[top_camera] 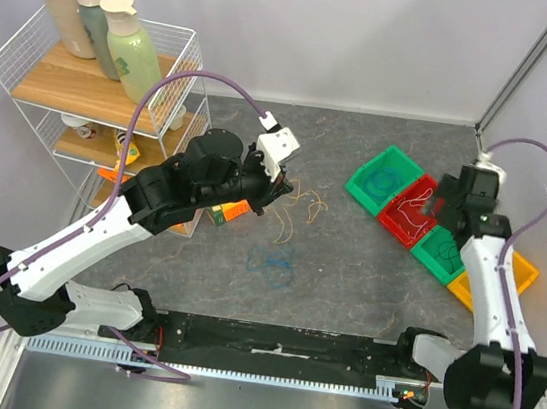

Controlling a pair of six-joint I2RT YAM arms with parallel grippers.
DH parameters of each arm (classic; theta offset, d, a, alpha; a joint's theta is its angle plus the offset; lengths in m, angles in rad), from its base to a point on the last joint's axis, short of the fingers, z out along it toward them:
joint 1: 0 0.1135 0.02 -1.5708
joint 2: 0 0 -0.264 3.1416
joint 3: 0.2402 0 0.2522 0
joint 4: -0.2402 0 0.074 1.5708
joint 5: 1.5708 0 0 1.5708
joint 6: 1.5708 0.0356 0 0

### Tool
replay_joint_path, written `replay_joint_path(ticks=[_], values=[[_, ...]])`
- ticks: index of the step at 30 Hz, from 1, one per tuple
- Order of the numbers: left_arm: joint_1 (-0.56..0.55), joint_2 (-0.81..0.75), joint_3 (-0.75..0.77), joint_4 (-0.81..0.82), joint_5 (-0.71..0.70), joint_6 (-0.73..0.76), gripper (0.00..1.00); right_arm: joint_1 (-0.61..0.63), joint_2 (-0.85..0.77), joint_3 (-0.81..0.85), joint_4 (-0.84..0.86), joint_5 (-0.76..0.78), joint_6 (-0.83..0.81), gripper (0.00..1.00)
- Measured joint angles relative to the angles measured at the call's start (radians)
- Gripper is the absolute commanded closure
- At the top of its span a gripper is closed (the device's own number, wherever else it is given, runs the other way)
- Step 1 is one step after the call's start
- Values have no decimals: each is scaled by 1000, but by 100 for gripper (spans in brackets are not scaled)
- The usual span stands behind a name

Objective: Untangle the cables

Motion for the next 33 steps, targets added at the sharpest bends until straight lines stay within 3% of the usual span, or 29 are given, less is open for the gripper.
replay_joint_path(ticks=[6, 12, 15, 21, 29, 33], values=[[0, 15, 1, 0, 19, -36, 98, 230, -102, -133, 343, -603, -34, 11], [0, 16, 1, 0, 23, -80, 98, 303, -137, -283, 735, -988, 180, 8], [0, 18, 1, 0, 22, -109, 98, 334, -138, -269, 828, -1094, 209, 6], [0, 48, 16, -12, 8, -155, 98, 402, -137, -183, 813, -1236, 180, 8], [0, 58, 21, -37, -11, -186, 98, 444, -91, -124, 894, -1317, 275, 10], [0, 58, 27, -41, -33, -188, 98, 508, -36, -71, 829, -1320, 235, 16]])
